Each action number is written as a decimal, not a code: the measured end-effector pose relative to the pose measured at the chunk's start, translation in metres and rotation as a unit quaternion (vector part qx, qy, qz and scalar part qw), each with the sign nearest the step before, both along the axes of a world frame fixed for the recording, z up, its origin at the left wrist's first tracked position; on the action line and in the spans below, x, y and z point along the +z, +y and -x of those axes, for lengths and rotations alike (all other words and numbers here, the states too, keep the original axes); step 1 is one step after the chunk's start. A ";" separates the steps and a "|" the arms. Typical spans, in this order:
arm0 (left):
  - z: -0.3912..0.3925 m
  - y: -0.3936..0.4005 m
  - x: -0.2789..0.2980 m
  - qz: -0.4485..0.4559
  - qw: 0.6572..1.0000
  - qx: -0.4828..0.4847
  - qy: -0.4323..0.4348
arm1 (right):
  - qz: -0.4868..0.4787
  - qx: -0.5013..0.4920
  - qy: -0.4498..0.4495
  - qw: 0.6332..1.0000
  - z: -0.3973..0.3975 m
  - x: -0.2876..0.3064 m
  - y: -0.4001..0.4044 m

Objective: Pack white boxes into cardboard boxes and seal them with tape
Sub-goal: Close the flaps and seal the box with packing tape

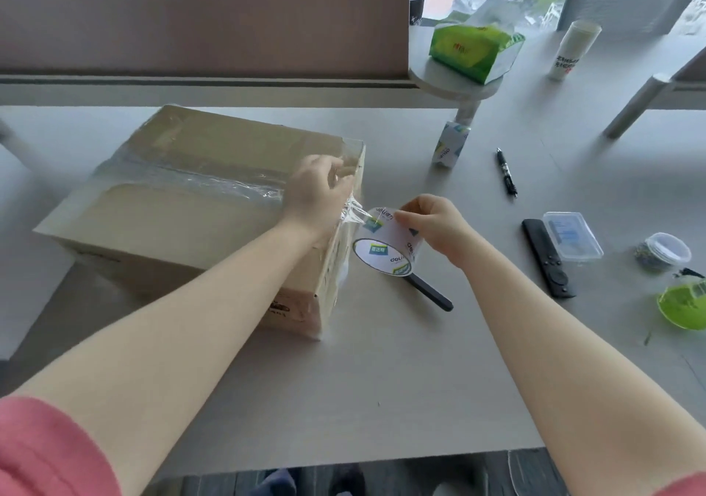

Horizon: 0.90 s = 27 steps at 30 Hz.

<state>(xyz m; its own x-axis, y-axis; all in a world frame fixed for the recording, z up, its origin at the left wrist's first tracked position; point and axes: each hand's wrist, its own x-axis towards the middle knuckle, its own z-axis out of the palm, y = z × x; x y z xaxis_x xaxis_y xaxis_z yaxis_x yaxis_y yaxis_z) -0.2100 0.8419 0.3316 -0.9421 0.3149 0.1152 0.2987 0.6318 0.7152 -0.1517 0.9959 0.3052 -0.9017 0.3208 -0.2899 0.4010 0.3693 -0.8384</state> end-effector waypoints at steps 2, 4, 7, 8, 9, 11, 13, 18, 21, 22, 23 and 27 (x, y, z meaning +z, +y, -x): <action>-0.027 0.008 0.004 -0.109 0.992 0.043 -0.036 | -0.007 -0.005 0.018 1.000 0.000 0.000 0.002; -0.050 0.017 0.001 -0.230 0.961 0.076 -0.133 | -0.001 -0.006 0.031 0.999 -0.001 0.000 0.002; -0.076 0.026 -0.018 -0.301 0.887 0.133 -0.322 | 0.014 -0.002 0.037 0.999 -0.005 -0.001 0.000; -0.082 0.030 -0.026 -0.294 0.868 0.143 -0.373 | 0.021 -0.002 0.038 0.999 -0.006 -0.002 -0.001; -0.087 0.034 -0.033 -0.287 0.852 0.150 -0.412 | 0.028 -0.002 0.039 0.999 -0.007 -0.003 -0.001; -0.089 0.041 -0.042 -0.316 0.821 0.177 -0.441 | 0.036 -0.001 0.044 0.998 -0.007 -0.006 0.000; -0.081 0.048 -0.046 -0.380 0.806 0.192 -0.410 | 0.041 -0.001 0.047 0.998 -0.007 -0.008 0.000; -0.075 0.058 -0.056 -0.415 0.797 0.213 -0.383 | 0.070 -0.053 0.037 0.995 -0.008 -0.026 0.012; -0.074 0.055 -0.061 -0.420 0.795 0.215 -0.381 | 0.014 -0.081 0.004 0.997 -0.017 -0.044 0.022; -0.073 0.054 -0.061 -0.419 0.793 0.221 -0.383 | -0.010 -0.076 -0.010 0.997 -0.021 -0.052 0.024; -0.072 0.054 -0.063 -0.418 0.791 0.231 -0.383 | -0.034 -0.065 -0.026 0.997 -0.025 -0.058 0.024; -0.075 0.057 -0.071 -0.427 0.788 0.258 -0.360 | -0.107 -0.027 -0.100 0.989 -0.034 -0.083 0.019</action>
